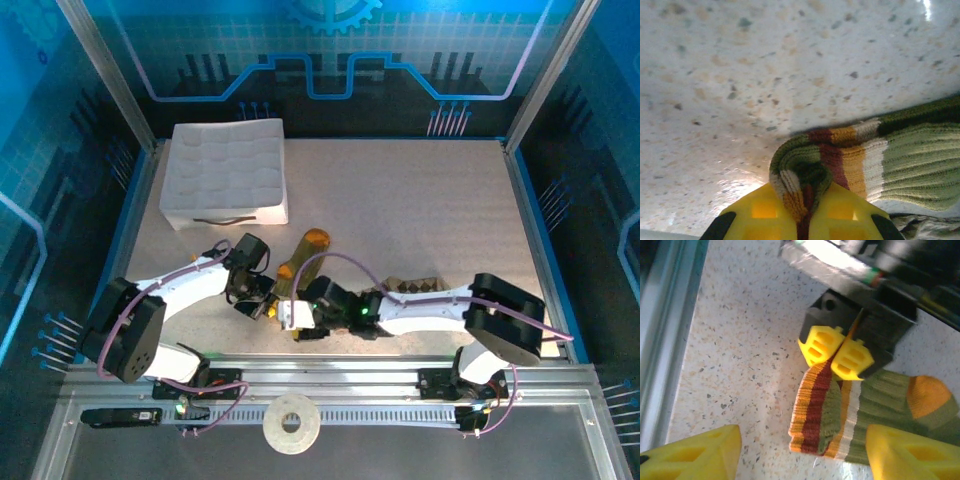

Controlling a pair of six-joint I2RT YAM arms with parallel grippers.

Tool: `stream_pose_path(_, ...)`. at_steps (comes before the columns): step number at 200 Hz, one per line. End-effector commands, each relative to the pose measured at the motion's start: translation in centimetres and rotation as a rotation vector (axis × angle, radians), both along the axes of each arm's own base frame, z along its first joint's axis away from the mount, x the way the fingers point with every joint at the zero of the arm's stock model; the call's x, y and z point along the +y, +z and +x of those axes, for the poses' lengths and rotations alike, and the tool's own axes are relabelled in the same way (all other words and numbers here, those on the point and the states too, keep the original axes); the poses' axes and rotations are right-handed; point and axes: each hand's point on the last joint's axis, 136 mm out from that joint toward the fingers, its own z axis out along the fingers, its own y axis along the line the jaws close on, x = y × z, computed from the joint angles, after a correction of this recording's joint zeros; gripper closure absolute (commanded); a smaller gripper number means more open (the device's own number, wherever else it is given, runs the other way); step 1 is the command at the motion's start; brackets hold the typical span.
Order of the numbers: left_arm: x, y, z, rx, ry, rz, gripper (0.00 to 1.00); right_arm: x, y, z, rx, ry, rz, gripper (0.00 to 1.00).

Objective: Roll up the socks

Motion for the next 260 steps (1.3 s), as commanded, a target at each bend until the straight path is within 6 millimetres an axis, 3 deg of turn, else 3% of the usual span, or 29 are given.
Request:
stream_pose_path(1,1.9,-1.4,-3.5,0.175,0.010,0.104,1.00,0.9,-0.4,2.1,-0.234,-0.016,-0.092,0.38)
stream_pose_path(34,1.7,-1.4,-2.9,0.173,0.006,0.100,1.00,2.2,-1.7,2.3,-0.261,0.002,-0.126,0.47)
stream_pose_path(65,1.4,-1.4,-2.4,0.168,-0.002,0.089,1.00,2.1,-3.2,2.7,-0.250,-0.021,-0.169,0.63)
stream_pose_path(107,1.4,-0.1,-1.5,0.117,0.013,0.052,1.00,1.4,-4.7,3.2,-0.100,-0.090,-0.199,1.00)
stream_pose_path(117,1.7,0.7,-1.1,0.088,0.030,0.038,0.91,1.0,-4.9,3.0,-0.025,-0.105,-0.192,1.00)
stream_pose_path(144,2.4,3.0,0.3,-0.026,0.090,-0.027,0.50,-0.1,-5.7,1.7,0.305,-0.124,-0.160,1.00)
stream_pose_path(166,3.0,5.0,1.9,-0.162,0.109,-0.075,0.30,-0.7,-5.9,1.1,0.542,-0.138,-0.117,1.00)
stream_pose_path(196,2.8,7.4,3.0,-0.334,0.074,-0.132,0.29,-1.2,-6.1,0.8,0.813,-0.151,-0.085,1.00)
stream_pose_path(236,0.6,6.4,2.4,-0.346,0.022,-0.201,0.41,-1.9,-7.6,1.8,1.087,-0.248,-0.104,1.00)
stream_pose_path(260,-0.2,4.8,1.8,-0.310,0.010,-0.183,0.41,-2.2,-8.4,2.5,1.201,-0.303,-0.101,1.00)
